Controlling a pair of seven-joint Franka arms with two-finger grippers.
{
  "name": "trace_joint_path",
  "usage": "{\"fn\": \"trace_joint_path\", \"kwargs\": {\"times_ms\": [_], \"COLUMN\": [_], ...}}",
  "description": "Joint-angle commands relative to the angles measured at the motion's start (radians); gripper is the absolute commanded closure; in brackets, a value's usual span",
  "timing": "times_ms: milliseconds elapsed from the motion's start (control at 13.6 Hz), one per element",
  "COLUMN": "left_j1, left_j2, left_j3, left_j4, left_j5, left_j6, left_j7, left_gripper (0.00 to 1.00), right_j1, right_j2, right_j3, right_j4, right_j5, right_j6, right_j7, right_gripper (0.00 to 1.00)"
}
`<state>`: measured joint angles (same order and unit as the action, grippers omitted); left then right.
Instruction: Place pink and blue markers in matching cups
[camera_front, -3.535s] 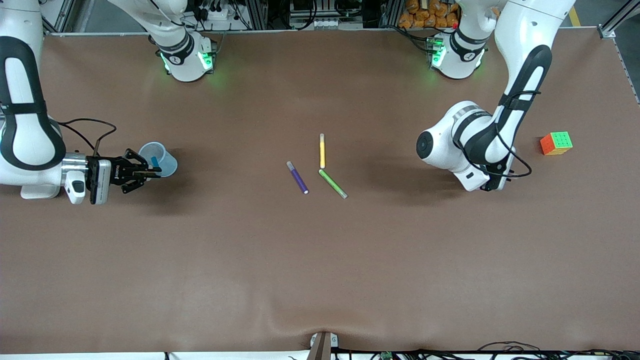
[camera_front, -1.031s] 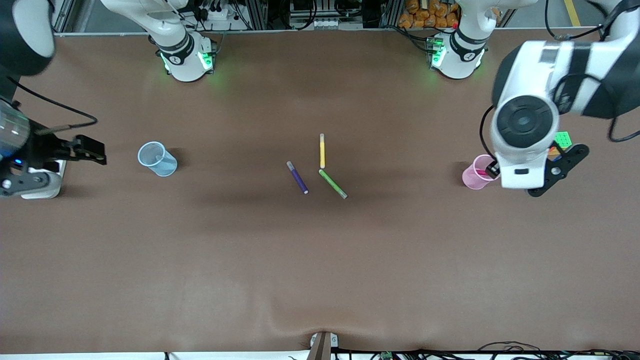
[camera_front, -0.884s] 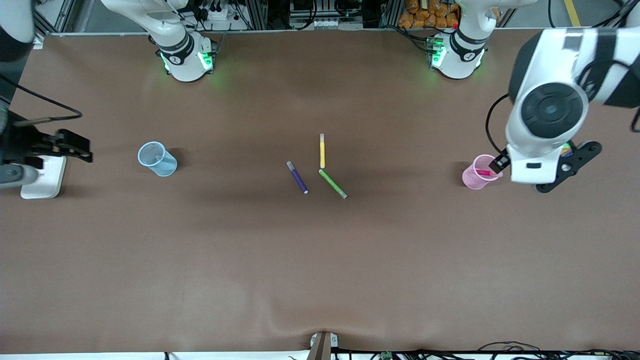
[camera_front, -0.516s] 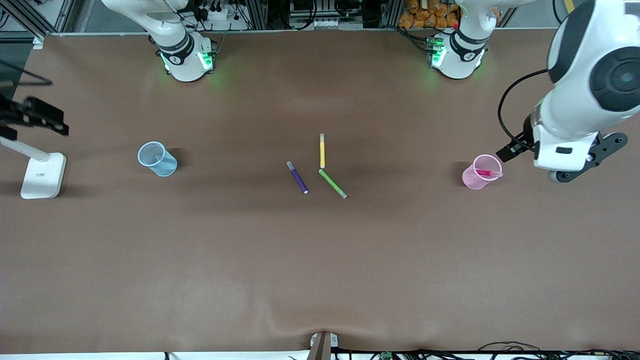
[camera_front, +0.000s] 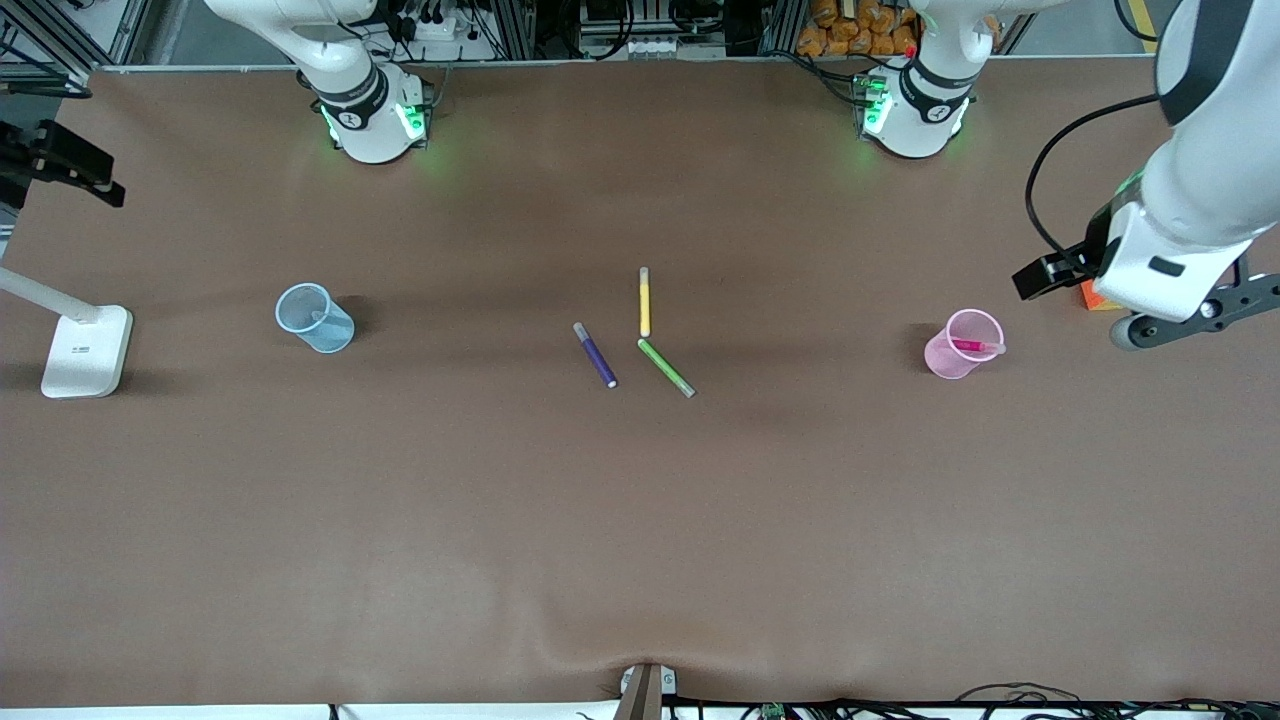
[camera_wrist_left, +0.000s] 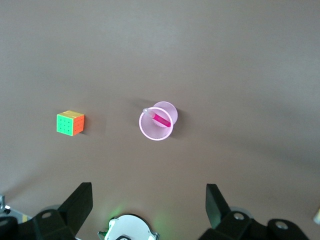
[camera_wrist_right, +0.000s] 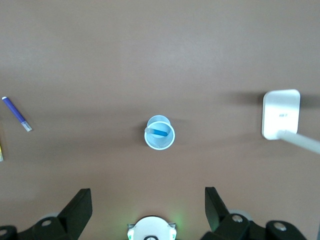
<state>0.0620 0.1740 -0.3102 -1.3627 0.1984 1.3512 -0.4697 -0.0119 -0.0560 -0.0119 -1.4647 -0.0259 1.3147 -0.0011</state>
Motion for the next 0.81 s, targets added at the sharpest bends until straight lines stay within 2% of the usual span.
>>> {"fn": "trace_joint_path", "kwargs": {"times_ms": [0, 147, 368, 442, 516, 589, 663, 736], "left_j1": [0.064, 0.126, 0.171, 0.151, 0.087, 0.022, -0.017, -0.022], "left_j2": [-0.06, -0.108, -0.139, -0.165, -0.185, -0.212, -0.238, -0.263], "left_j3": [-0.004, -0.001, 0.005, 0.04, 0.098, 0.184, 0.222, 0.226], "left_j4": [-0.009, -0.019, -0.051, -0.077, -0.116, -0.155, -0.203, -0.247], "left_j5": [-0.075, -0.132, -0.151, -0.154, -0.154, -0.157, -0.158, -0.158], "left_j6": [0.011, 0.017, 0.016, 0.023, 0.038, 0.06, 0.096, 0.133], "left_j7": [0.116, 0.253, 0.382, 0.4, 0.402, 0.419, 0.436, 0.437], "left_gripper": [0.0, 0.0, 0.0, 0.0, 0.0, 0.0, 0.0, 0.0], "right_j1": [-0.019, -0.02, -0.034, -0.031, -0.027, -0.023, -0.025, -0.026], "right_j2": [-0.041, -0.035, -0.031, -0.03, -0.03, -0.028, -0.028, -0.028], "right_j3": [0.012, 0.013, 0.009, 0.009, 0.012, 0.013, 0.013, 0.013], "right_j4": [-0.055, -0.048, -0.048, -0.046, -0.045, -0.043, -0.045, -0.045], "right_j5": [0.023, 0.023, 0.037, 0.035, 0.031, 0.031, 0.032, 0.034], "right_j6": [0.021, 0.023, 0.028, 0.032, 0.037, 0.043, 0.052, 0.057], "right_j7": [0.098, 0.102, 0.105, 0.098, 0.089, 0.085, 0.082, 0.073], "right_gripper": [0.0, 0.0, 0.0, 0.0, 0.0, 0.0, 0.0, 0.0]}}
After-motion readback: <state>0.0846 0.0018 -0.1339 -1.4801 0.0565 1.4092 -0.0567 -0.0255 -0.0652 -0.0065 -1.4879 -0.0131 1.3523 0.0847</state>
